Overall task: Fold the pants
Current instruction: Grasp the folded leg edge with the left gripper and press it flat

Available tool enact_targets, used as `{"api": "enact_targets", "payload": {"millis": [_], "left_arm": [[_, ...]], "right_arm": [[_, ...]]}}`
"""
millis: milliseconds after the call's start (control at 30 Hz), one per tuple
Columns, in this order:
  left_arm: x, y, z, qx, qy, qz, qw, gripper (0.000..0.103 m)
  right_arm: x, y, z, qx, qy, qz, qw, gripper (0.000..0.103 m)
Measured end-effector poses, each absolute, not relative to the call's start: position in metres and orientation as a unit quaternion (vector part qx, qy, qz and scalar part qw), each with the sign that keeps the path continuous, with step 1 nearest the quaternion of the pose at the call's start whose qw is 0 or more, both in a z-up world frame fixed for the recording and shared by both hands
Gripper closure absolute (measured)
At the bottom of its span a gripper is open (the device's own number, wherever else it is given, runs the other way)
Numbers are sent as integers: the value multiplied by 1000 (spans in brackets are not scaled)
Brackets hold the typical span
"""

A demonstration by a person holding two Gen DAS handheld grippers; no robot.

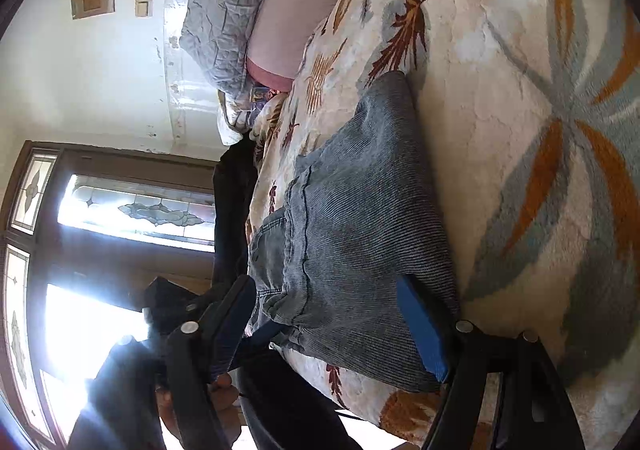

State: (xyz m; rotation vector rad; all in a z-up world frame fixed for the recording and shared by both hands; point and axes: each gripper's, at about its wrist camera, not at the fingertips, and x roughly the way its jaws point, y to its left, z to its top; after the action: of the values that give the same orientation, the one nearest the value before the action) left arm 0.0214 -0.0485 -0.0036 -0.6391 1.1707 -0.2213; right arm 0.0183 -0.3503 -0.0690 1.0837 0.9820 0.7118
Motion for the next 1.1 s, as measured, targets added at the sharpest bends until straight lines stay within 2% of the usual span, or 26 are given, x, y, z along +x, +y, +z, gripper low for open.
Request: {"api": "enact_targets", "payload": {"millis": [33,67,333,500,567,633,733,800,833,867,933,967,1000,1033,1067,1100], "left_arm": [[24,-54,-6,-264,554,-98,784,84],[26,-55,-10,-254,561,-92,783,96],[-13,-46,-10,-264,540,-69,796,96],[-8,-40,-25,-282,545,-67,787,95],[-7,-40,-26,-281,547,-73,785,94],[-7,-36,-28,-290,546,-81,782,94],[-10,-27,-30,-297,545,-91,779,94],[-9,-26,-30,-299,545,-94,778,94],[-10,-25,-30,-299,546,-97,777,94],[-10,-25,-28,-294,547,-100,777,94],[-13,-25,-19,-279,550,-109,780,92],[-14,-26,-11,-268,548,-109,785,86],[-18,-27,3,-243,541,-97,799,72],[-22,-30,17,-222,525,-94,816,64],[-27,-34,34,-200,501,-96,837,47],[-30,-36,43,-187,480,-97,852,37]], "right_arm": [[18,-350,-69,482,439,318,688,27],[18,-350,-69,481,439,319,689,27],[16,-348,-68,468,441,320,696,27],[14,-346,-64,453,449,314,704,27],[8,-350,-49,445,452,288,717,26],[-2,-350,-22,453,414,326,719,26],[-9,-339,-13,472,392,382,691,17],[-4,-325,-42,446,450,352,689,13],[1,-318,-69,435,495,327,677,29],[-1,-324,-77,447,485,315,682,43],[-3,-336,-77,471,485,322,663,43],[-3,-338,-80,477,482,327,659,43],[-3,-339,-83,483,477,329,656,43],[-3,-339,-85,487,473,329,656,43],[-3,-338,-85,484,474,329,658,43],[-2,-337,-84,480,475,329,660,43]]}}
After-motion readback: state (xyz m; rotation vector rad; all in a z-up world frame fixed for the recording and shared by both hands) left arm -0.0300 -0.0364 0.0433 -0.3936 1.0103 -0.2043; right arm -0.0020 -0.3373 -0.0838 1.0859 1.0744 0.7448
